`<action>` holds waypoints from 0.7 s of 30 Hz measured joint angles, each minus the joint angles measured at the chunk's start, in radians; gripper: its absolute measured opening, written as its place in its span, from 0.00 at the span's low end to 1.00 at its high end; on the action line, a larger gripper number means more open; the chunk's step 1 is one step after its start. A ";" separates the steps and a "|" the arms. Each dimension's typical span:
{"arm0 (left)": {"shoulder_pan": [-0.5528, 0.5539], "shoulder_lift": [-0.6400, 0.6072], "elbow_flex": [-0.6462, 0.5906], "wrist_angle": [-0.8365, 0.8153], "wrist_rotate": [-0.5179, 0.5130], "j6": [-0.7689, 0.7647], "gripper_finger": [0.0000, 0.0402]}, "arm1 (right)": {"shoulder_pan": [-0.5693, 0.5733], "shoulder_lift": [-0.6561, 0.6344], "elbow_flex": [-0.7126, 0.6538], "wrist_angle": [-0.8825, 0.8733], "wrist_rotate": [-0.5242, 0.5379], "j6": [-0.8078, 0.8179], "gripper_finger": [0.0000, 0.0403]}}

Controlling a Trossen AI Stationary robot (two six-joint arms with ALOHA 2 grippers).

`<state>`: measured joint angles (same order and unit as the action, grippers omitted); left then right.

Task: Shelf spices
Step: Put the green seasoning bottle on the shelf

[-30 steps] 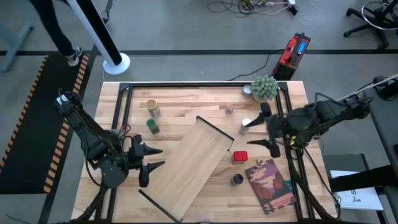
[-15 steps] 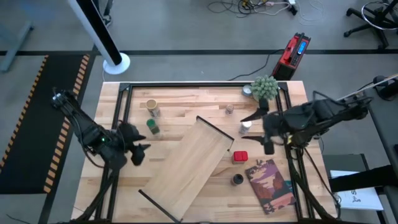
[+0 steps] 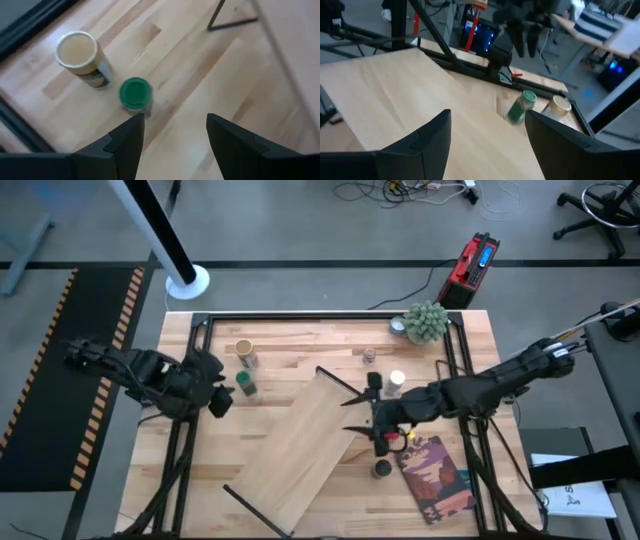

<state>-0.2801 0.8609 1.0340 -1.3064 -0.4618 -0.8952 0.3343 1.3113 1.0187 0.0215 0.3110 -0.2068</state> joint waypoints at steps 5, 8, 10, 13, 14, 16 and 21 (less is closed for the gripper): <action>0.146 -0.012 -0.025 0.025 0.115 0.235 0.51 | -0.019 0.078 0.004 0.067 -0.043 -0.017 0.59; 0.211 -0.021 -0.053 0.045 0.169 0.318 0.51 | -0.035 0.118 0.017 0.064 -0.066 -0.019 0.60; 0.246 -0.021 -0.063 0.064 0.190 0.350 0.51 | -0.045 0.139 0.031 0.075 -0.069 -0.024 0.60; 0.281 -0.023 -0.086 0.101 0.227 0.377 0.51 | -0.049 0.173 0.055 0.081 -0.088 -0.036 0.59; 0.292 -0.023 -0.096 0.118 0.244 0.386 0.51 | -0.048 0.187 0.063 0.088 -0.099 -0.047 0.59; 0.311 -0.021 -0.123 0.142 0.272 0.402 0.51 | -0.047 0.210 0.078 0.097 -0.124 -0.059 0.58; 0.359 -0.008 -0.201 0.207 0.316 0.440 0.51 | -0.055 0.264 0.120 0.104 -0.160 -0.110 0.56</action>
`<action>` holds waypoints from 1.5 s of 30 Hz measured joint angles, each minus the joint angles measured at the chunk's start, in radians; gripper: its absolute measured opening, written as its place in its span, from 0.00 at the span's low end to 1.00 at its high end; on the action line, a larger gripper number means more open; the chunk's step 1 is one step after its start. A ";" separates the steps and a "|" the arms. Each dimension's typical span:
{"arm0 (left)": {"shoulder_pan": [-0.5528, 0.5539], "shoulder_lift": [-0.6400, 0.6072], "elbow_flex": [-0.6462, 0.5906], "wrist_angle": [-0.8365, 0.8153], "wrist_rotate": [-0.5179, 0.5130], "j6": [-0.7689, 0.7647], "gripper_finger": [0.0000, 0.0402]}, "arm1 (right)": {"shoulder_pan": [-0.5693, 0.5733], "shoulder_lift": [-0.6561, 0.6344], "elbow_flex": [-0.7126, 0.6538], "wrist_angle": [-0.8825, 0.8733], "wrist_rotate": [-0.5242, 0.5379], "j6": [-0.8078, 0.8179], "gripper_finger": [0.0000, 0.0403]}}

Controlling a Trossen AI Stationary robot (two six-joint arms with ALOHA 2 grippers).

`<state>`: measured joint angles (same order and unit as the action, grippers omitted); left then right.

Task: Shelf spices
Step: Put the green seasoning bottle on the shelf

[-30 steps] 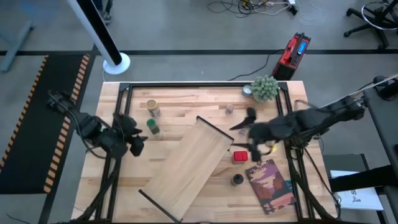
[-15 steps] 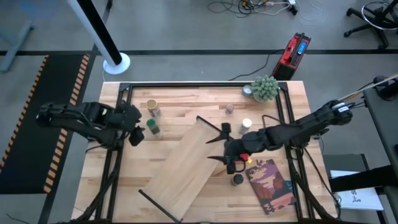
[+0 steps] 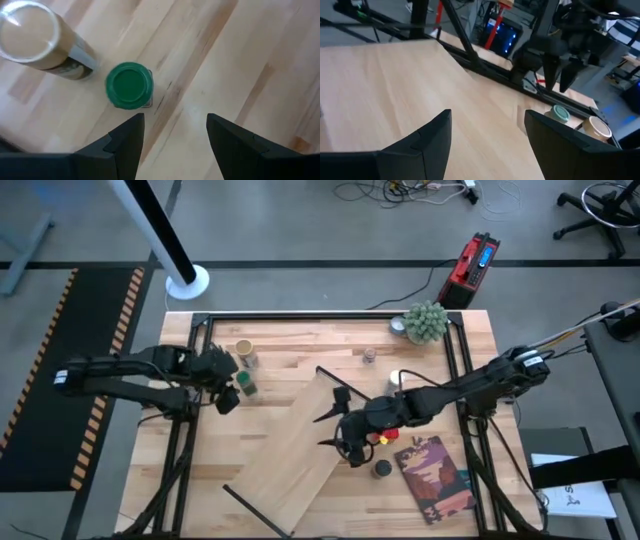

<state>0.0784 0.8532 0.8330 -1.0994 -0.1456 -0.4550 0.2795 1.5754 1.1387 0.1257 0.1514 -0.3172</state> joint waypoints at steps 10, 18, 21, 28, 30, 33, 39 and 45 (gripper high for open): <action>0.083 -0.009 -0.100 0.088 0.023 0.018 0.59 | -0.061 0.025 0.004 -0.007 -0.117 -0.040 0.59; 0.128 0.001 -0.135 0.158 0.002 0.031 0.70 | -0.088 0.027 0.004 -0.001 -0.181 -0.086 0.55; 0.152 0.021 -0.148 0.181 -0.003 0.031 0.72 | -0.105 0.036 0.003 0.004 -0.217 -0.086 0.54; 0.162 0.111 -0.155 0.243 -0.001 0.071 0.71 | -0.127 0.038 0.003 0.009 -0.259 -0.076 0.55; 0.162 0.140 -0.156 0.244 0.007 0.074 0.69 | -0.127 0.037 0.003 0.008 -0.260 -0.076 0.55; 0.162 0.176 -0.156 0.265 0.024 0.076 0.68 | -0.128 0.037 0.003 0.009 -0.261 -0.075 0.56; 0.161 0.209 -0.156 0.312 0.060 0.112 0.67 | -0.128 0.036 0.003 0.006 -0.263 -0.067 0.54; 0.161 0.202 -0.141 0.314 0.061 0.169 0.68 | -0.128 0.035 0.003 -0.001 -0.265 -0.061 0.53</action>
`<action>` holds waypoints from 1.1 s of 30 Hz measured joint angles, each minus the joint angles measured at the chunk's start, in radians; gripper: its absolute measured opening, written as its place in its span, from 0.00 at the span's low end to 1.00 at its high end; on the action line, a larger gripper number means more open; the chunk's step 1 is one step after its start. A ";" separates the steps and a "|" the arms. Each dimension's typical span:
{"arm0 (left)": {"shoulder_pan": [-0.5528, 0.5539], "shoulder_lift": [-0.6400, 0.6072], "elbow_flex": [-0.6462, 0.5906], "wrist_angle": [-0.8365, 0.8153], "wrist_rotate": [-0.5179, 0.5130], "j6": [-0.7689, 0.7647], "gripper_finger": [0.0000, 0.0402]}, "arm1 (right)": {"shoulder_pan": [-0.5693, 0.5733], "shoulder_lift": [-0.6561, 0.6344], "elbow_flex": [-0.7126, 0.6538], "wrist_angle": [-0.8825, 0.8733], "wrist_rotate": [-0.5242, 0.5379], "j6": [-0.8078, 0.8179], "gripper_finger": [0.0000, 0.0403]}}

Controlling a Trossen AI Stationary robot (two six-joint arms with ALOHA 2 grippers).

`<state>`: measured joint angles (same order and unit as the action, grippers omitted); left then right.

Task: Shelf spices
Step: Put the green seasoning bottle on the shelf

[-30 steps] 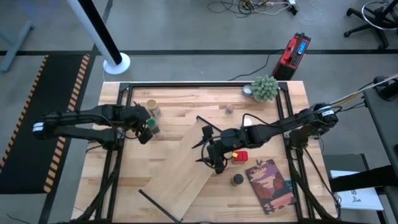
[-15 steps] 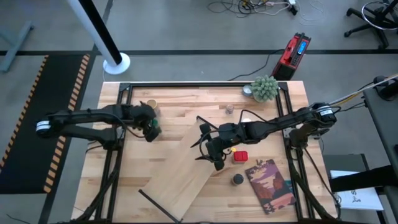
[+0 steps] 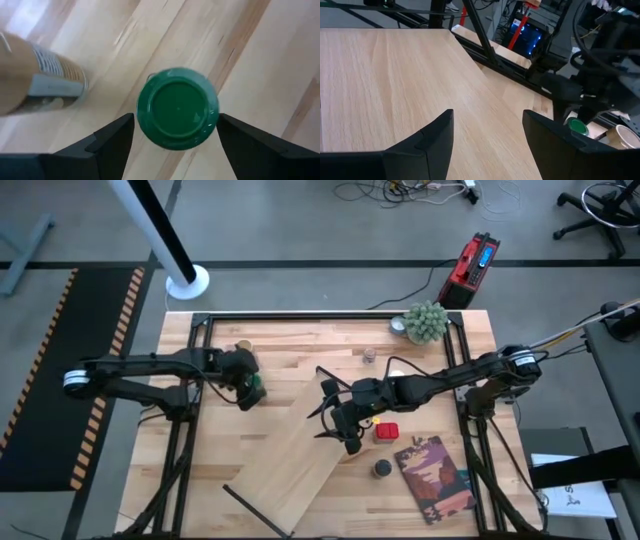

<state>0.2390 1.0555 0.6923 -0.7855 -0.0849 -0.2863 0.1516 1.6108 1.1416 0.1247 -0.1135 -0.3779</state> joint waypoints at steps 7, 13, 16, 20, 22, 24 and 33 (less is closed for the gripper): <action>0.000 -0.010 0.034 0.004 0.000 0.132 0.68 | -0.002 0.000 0.000 -0.009 -0.001 0.000 0.53; 0.000 -0.007 0.034 0.019 0.000 0.188 0.70 | -0.002 0.000 0.000 -0.015 -0.002 0.001 0.53; 0.000 0.001 0.034 0.041 0.000 0.188 0.71 | -0.006 0.000 0.000 -0.015 -0.007 0.000 0.53; 0.000 0.034 0.033 0.043 0.015 0.180 0.70 | -0.022 0.000 -0.003 -0.015 -0.052 0.011 0.53; 0.000 0.056 0.033 0.043 0.026 0.167 0.69 | -0.026 0.000 -0.009 -0.015 -0.053 0.014 0.53; 0.000 0.079 0.033 0.044 0.027 0.159 0.68 | -0.028 0.000 -0.015 -0.016 -0.054 0.014 0.53; 0.000 0.149 0.032 0.051 0.040 0.167 0.62 | -0.030 0.000 -0.019 -0.015 -0.055 0.011 0.53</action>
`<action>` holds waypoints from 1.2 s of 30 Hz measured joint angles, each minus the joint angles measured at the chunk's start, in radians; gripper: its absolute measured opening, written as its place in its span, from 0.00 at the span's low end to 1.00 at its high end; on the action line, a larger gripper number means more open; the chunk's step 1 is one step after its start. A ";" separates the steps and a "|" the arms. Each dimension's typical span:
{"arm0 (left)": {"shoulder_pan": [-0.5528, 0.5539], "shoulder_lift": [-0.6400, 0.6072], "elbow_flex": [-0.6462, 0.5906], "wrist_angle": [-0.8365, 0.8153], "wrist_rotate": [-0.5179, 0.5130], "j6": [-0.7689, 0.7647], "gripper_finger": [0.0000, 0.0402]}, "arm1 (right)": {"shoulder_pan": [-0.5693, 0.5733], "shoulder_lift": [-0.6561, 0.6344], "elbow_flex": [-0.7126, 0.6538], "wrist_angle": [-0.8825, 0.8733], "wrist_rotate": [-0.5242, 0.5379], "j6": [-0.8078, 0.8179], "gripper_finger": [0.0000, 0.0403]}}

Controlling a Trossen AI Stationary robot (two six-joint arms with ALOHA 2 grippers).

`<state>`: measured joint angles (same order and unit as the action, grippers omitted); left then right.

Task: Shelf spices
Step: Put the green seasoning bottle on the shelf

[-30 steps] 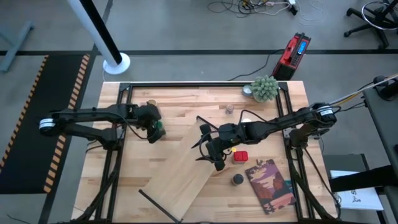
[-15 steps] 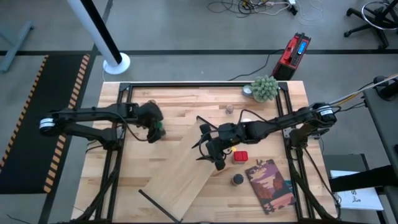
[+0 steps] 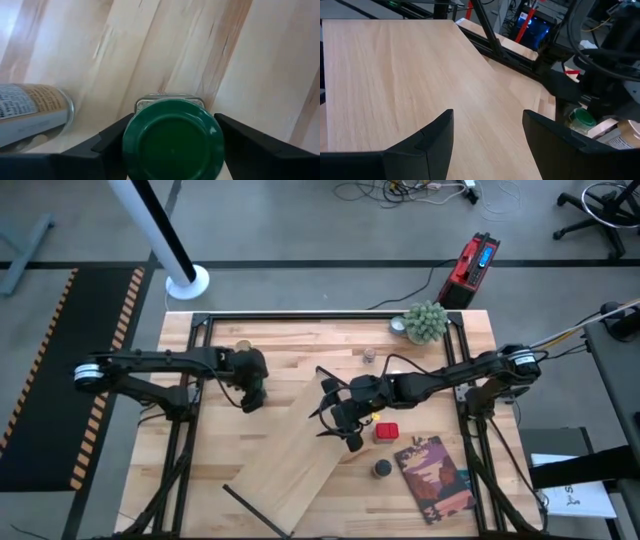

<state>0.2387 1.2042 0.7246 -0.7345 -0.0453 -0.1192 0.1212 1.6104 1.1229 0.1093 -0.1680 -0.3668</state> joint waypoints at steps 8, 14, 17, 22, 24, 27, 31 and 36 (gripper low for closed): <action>0.001 0.060 0.000 0.013 0.011 -0.001 0.51 | -0.015 0.000 -0.007 0.000 0.001 0.009 0.53; 0.001 0.051 0.000 0.009 0.036 -0.020 0.45 | -0.022 0.000 -0.010 0.000 0.002 0.015 0.53; 0.001 0.029 0.032 -0.033 0.036 -0.040 0.45 | -0.024 0.000 -0.011 0.000 0.002 0.016 0.53; 0.001 0.003 0.141 -0.112 0.035 -0.064 0.46 | -0.024 0.000 -0.011 0.000 0.002 0.017 0.53; 0.001 -0.003 0.196 -0.141 0.035 -0.068 0.46 | -0.024 0.000 -0.011 0.000 0.002 0.019 0.53; 0.001 -0.006 0.280 -0.234 0.036 -0.076 0.46 | -0.024 0.000 -0.012 0.000 0.002 0.028 0.53; -0.004 -0.009 0.411 -0.342 0.037 -0.086 0.46 | -0.024 0.000 -0.017 0.000 0.002 0.029 0.53; -0.059 -0.019 0.582 -0.439 0.095 -0.086 0.46 | -0.024 0.000 -0.025 0.000 0.003 0.034 0.53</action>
<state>0.1794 1.1848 1.3066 -1.1731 0.0497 -0.2053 0.0975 1.6100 1.0976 0.1092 -0.1650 -0.3325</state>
